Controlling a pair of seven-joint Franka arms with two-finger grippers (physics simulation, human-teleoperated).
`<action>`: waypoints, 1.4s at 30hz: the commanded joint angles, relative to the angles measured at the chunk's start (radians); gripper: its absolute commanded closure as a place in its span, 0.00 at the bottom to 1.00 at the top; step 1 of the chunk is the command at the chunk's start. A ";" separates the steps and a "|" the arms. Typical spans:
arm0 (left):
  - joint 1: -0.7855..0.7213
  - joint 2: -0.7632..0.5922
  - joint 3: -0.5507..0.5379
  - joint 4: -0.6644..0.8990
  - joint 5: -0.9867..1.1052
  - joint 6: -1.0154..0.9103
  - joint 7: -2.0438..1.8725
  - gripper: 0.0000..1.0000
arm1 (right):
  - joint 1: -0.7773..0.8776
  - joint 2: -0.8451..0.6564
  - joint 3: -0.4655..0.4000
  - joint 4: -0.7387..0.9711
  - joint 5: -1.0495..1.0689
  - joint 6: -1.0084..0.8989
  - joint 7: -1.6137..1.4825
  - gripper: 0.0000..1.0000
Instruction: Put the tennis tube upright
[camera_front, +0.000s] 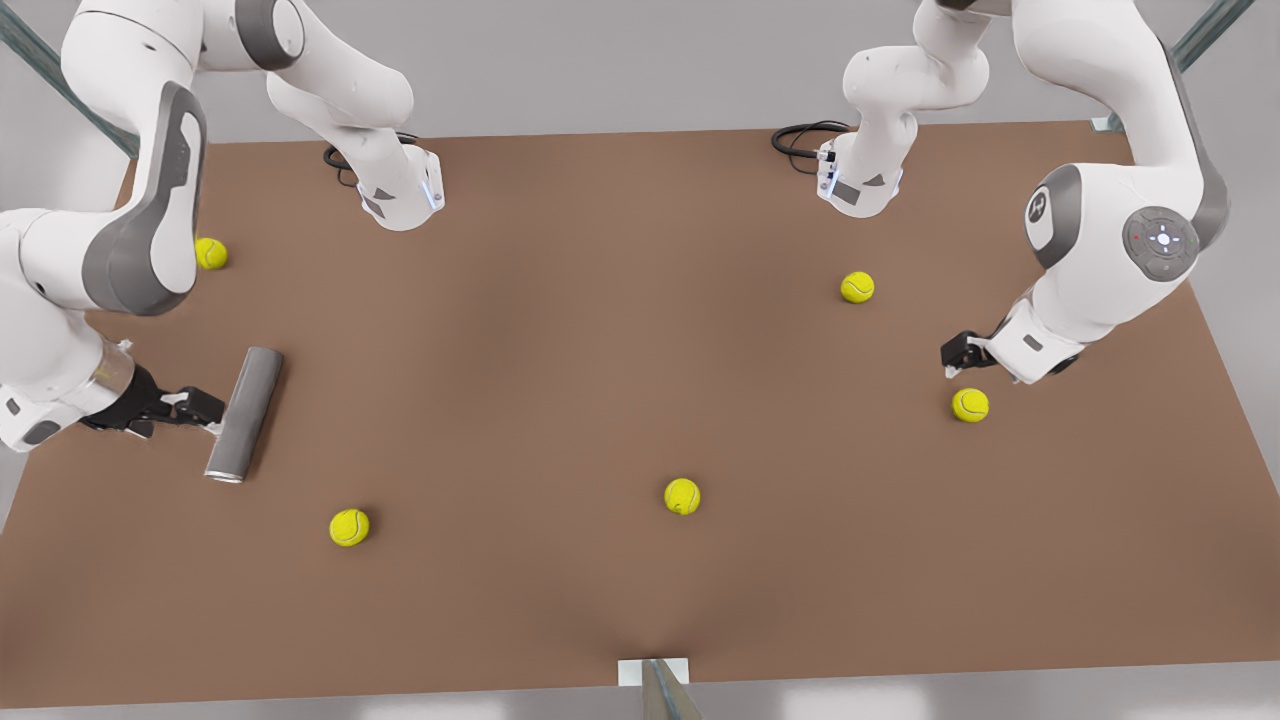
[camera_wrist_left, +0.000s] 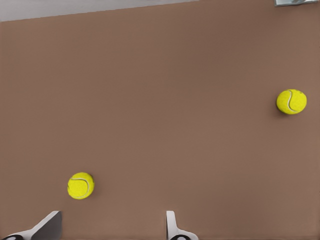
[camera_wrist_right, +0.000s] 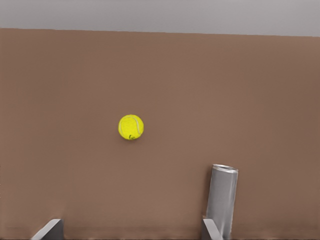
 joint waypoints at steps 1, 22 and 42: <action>0.002 0.000 -0.001 0.000 0.000 0.000 0.000 0.01 | -0.033 0.002 0.004 0.001 0.012 -0.002 -0.002 0.00; -0.010 0.242 -0.044 0.037 -0.510 0.089 0.008 0.01 | -0.436 -0.024 0.092 -0.749 0.021 0.561 -0.096 0.00; -0.008 0.302 -0.043 0.037 -0.501 0.124 0.009 0.01 | -0.443 0.119 0.096 -0.857 -0.085 0.895 -0.129 0.00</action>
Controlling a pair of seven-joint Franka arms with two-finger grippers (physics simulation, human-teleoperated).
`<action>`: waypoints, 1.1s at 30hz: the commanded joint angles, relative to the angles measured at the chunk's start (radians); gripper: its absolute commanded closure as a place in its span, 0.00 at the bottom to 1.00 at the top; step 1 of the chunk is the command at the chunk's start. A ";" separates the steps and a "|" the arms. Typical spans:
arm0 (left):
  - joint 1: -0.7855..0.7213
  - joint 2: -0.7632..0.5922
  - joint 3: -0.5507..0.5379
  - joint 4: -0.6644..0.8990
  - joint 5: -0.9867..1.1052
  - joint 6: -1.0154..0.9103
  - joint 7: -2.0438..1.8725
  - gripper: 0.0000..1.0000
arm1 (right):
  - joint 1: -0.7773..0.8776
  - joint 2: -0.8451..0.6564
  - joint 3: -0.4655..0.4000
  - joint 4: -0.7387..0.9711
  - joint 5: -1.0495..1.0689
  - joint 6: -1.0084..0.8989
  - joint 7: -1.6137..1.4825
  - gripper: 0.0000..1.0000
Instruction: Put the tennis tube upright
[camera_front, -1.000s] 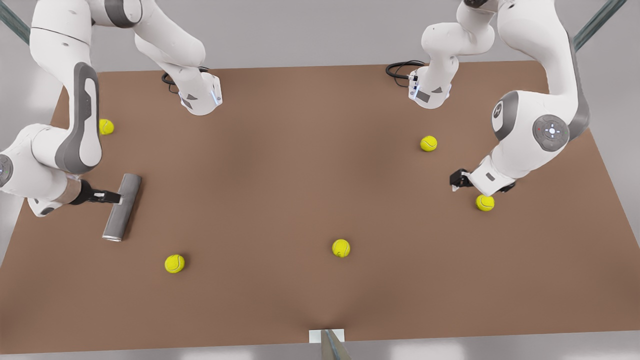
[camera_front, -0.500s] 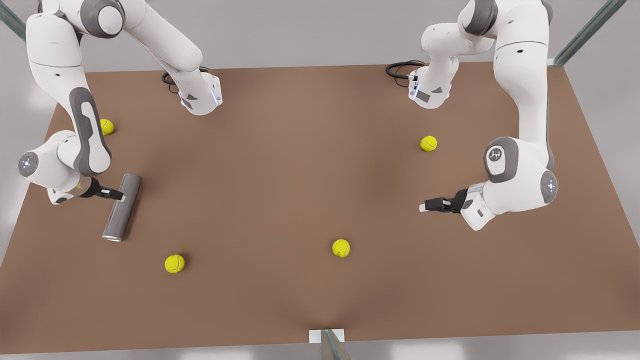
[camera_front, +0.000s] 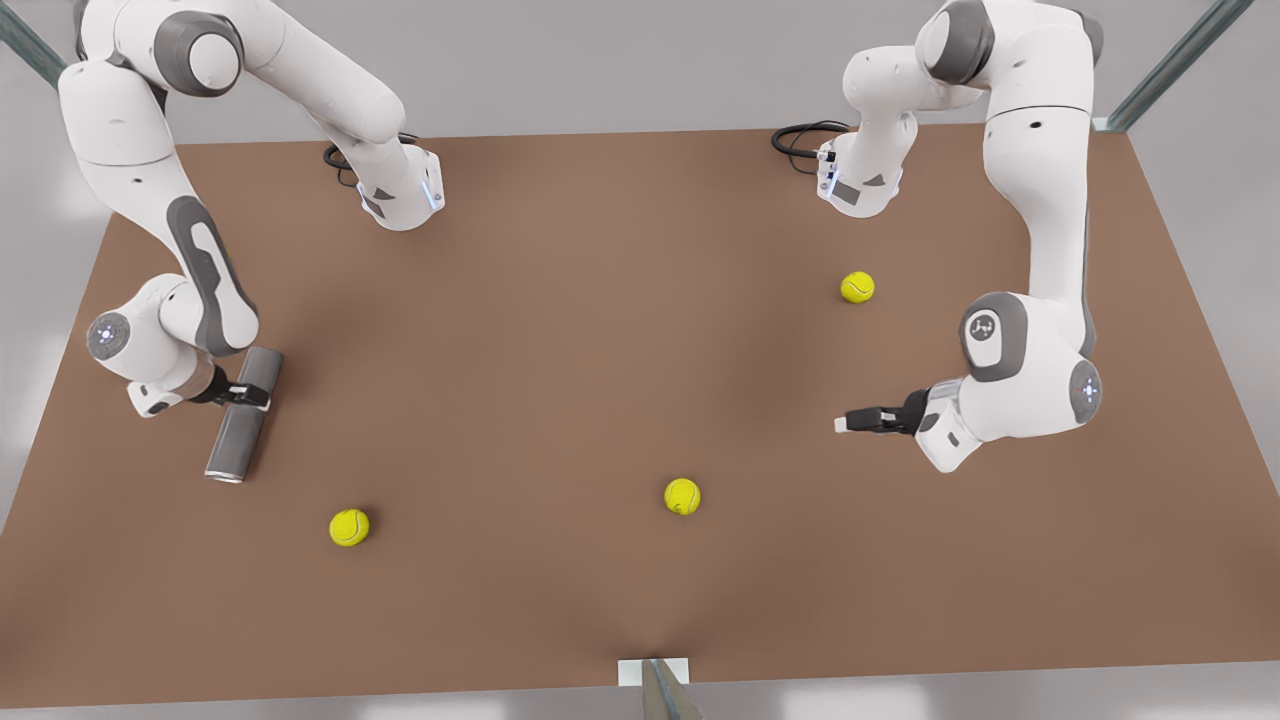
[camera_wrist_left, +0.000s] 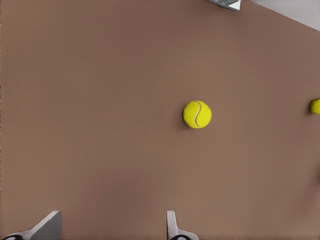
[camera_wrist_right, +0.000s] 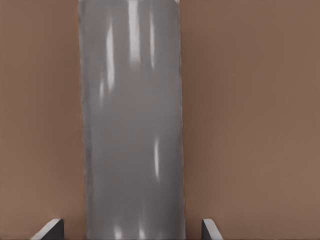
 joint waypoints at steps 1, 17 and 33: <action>0.000 0.001 0.000 0.000 0.001 0.002 0.000 0.01 | -0.001 0.000 0.001 -0.005 -0.002 0.000 -0.001 0.00; 0.001 0.013 0.000 0.000 0.001 0.003 0.000 0.01 | -0.014 0.043 0.009 -0.019 -0.029 0.080 -0.001 0.03; 0.001 0.019 0.000 0.000 0.001 0.008 0.000 0.01 | -0.014 0.051 0.009 -0.022 -0.046 0.100 -0.022 0.26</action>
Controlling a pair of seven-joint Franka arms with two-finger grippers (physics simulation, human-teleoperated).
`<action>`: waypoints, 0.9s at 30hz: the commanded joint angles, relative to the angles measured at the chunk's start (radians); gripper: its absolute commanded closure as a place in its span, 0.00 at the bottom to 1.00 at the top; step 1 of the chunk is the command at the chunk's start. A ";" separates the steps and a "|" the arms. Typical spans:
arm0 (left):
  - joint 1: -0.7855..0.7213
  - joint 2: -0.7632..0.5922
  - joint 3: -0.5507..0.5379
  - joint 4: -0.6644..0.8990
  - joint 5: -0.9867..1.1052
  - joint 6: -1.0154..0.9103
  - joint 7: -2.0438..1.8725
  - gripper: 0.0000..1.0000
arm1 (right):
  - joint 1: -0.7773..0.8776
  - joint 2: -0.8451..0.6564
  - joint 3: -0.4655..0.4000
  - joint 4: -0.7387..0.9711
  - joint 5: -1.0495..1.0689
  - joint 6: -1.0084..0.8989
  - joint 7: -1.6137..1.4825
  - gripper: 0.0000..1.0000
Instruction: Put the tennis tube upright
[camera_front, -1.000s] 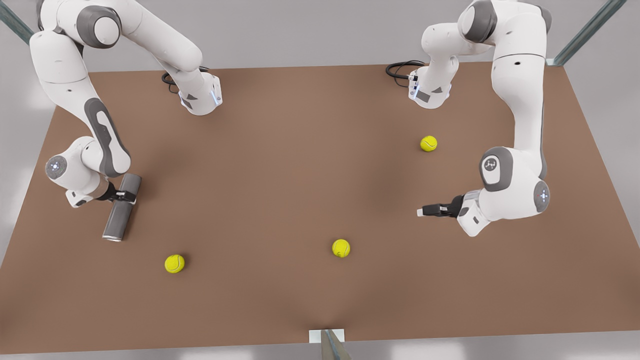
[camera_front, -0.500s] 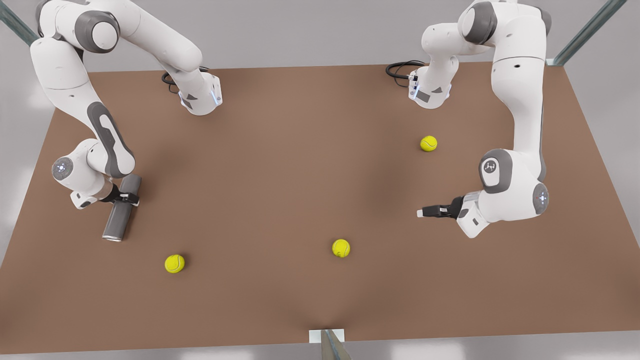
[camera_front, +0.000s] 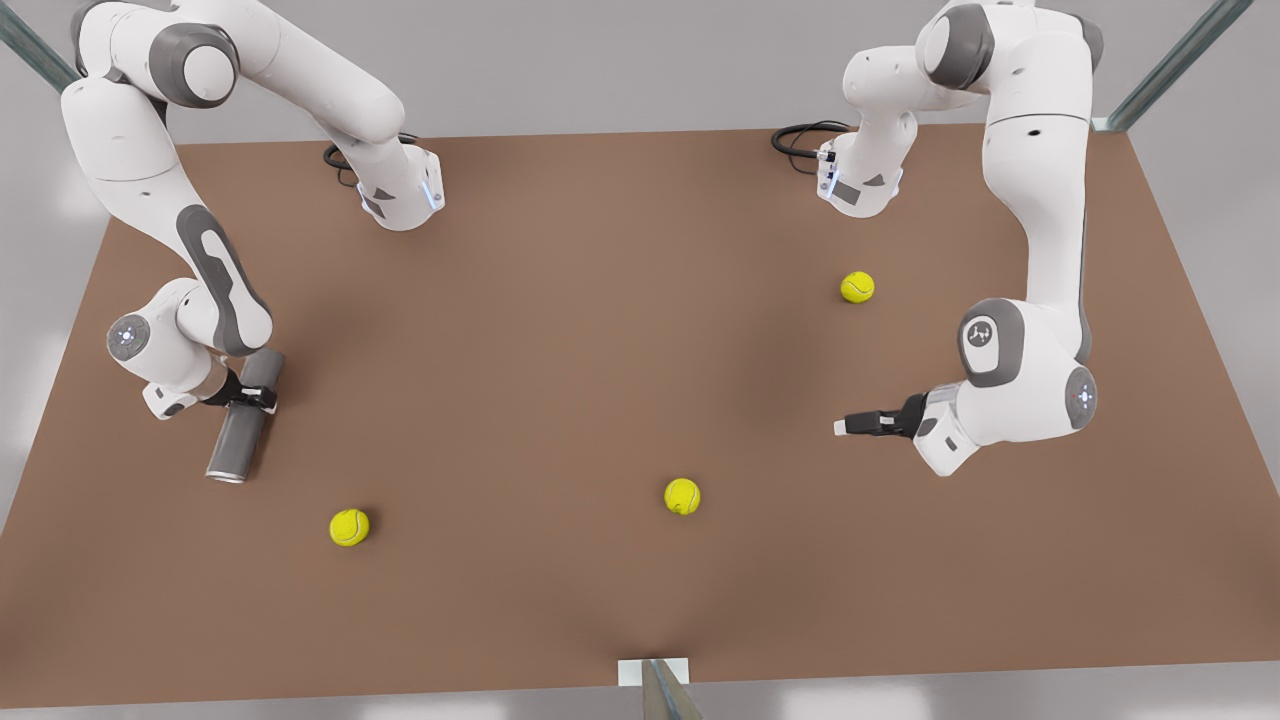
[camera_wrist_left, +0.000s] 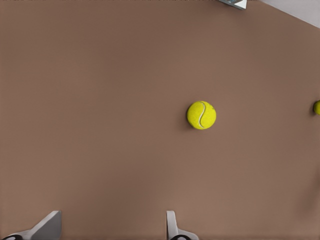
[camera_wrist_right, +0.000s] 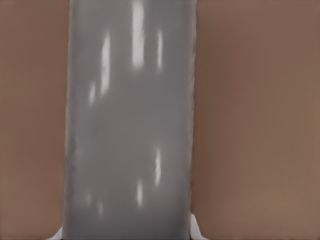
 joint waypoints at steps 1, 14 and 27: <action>0.000 0.001 0.000 0.000 0.000 0.001 0.000 0.01 | 0.000 0.000 0.000 0.000 0.000 0.000 -0.002 0.26; 0.000 0.001 0.000 0.000 0.000 0.001 0.000 0.01 | -0.001 -0.017 0.005 -0.015 0.000 -0.006 -0.002 0.28; -0.008 -0.001 0.000 0.000 0.000 0.001 0.000 0.01 | 0.018 -0.189 0.195 -0.041 0.030 -0.117 0.047 0.28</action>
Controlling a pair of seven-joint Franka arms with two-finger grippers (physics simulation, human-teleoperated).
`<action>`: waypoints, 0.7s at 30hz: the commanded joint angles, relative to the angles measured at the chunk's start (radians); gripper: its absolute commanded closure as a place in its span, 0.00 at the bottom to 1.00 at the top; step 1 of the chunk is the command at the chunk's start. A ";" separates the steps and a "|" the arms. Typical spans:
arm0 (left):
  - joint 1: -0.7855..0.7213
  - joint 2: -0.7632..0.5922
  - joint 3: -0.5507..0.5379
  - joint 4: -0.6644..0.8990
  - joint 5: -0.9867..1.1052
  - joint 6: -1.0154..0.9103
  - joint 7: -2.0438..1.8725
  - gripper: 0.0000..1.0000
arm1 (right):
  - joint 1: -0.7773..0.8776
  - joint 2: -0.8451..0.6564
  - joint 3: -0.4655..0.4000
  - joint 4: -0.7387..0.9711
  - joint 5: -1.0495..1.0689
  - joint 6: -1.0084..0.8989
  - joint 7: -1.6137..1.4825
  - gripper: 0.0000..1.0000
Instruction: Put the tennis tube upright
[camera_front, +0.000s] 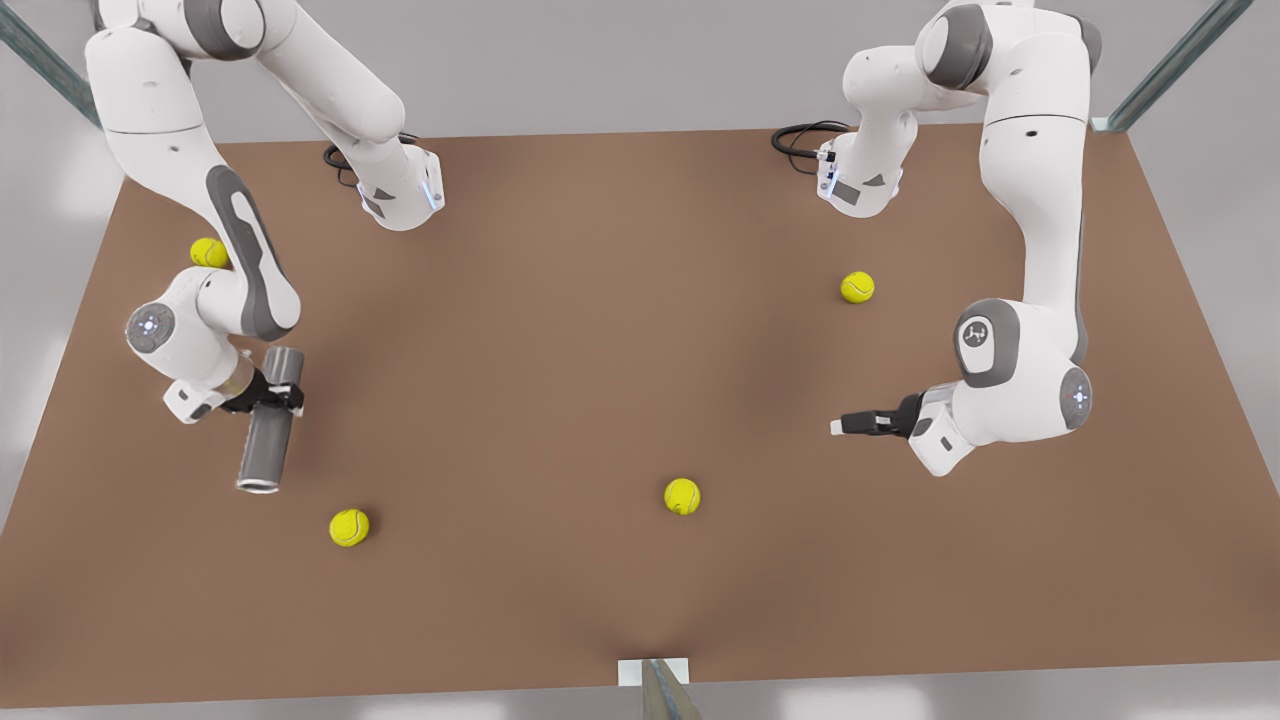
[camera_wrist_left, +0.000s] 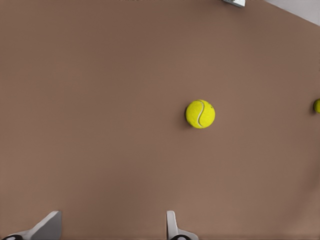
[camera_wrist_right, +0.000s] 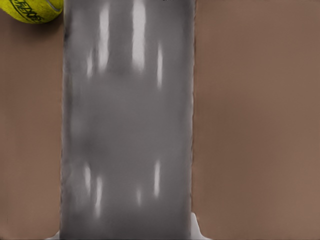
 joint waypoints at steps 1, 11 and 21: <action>0.000 0.000 0.000 0.000 0.000 0.002 0.001 0.01 | -0.003 -0.002 0.016 0.002 -0.001 -0.002 -0.001 0.28; 0.003 -0.005 -0.002 0.000 -0.001 -0.002 -0.001 0.01 | 0.388 0.053 0.107 0.137 0.042 -0.030 -0.033 0.28; 0.008 -0.003 -0.002 0.002 -0.006 0.000 -0.002 0.01 | 0.767 0.192 -0.091 0.353 0.089 -0.073 -0.628 0.28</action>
